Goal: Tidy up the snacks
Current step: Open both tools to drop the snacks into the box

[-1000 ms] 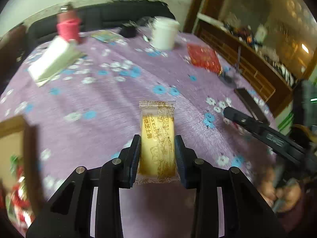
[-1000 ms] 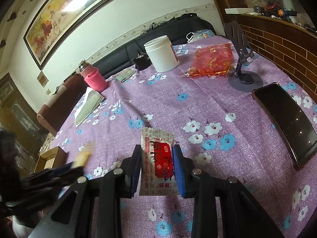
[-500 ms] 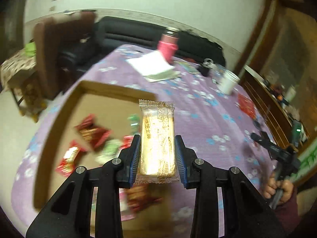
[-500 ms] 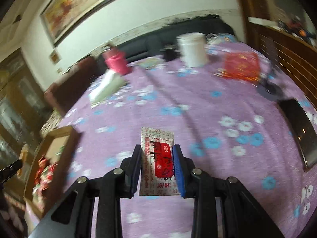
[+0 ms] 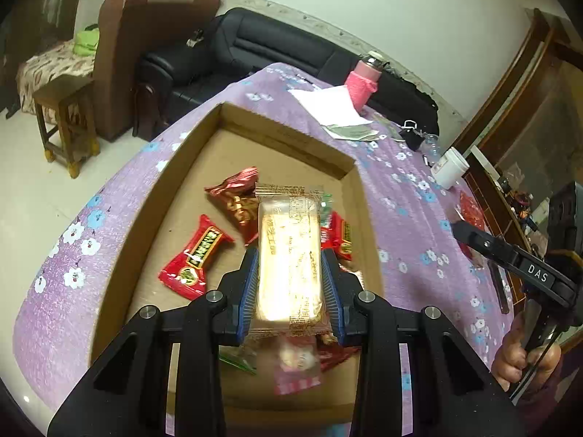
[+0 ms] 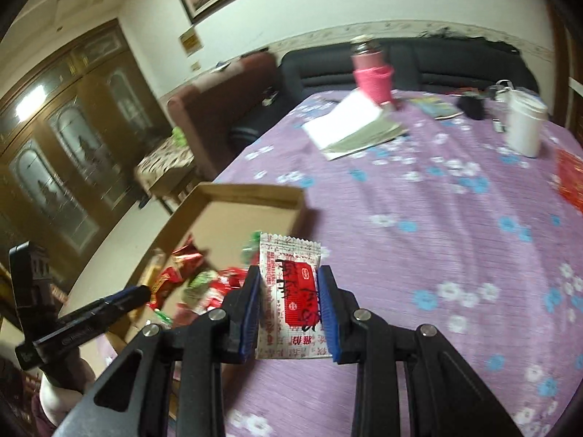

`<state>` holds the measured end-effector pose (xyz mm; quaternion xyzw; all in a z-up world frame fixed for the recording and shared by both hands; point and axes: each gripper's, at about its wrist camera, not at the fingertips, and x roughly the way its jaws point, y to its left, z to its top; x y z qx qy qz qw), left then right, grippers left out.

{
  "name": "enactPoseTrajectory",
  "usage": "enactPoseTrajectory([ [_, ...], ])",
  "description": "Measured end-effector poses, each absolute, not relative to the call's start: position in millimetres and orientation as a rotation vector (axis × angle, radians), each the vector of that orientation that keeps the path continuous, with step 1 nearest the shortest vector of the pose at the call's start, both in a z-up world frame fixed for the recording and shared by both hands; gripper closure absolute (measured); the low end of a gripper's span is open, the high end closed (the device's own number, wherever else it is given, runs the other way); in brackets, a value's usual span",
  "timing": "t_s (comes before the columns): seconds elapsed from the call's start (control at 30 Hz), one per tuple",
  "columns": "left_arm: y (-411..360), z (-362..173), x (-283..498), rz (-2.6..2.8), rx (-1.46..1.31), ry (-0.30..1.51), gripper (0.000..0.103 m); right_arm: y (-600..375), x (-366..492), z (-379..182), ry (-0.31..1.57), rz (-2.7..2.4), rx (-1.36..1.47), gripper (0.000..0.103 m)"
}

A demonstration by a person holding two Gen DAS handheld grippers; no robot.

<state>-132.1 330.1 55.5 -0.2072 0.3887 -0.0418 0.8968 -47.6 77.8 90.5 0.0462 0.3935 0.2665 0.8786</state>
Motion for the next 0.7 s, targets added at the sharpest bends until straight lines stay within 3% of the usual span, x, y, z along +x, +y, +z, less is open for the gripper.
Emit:
enactPoseTrajectory([
  [0.37, 345.7, 42.9, -91.9, -0.098, -0.462, 0.862, 0.070, 172.4, 6.0, 62.5, 0.957, 0.584, 0.028, 0.069],
  [0.7, 351.0, 46.7, -59.8, -0.111, -0.489, 0.856, 0.069, 202.4, 40.9, 38.2, 1.010, 0.575, 0.040, 0.069],
])
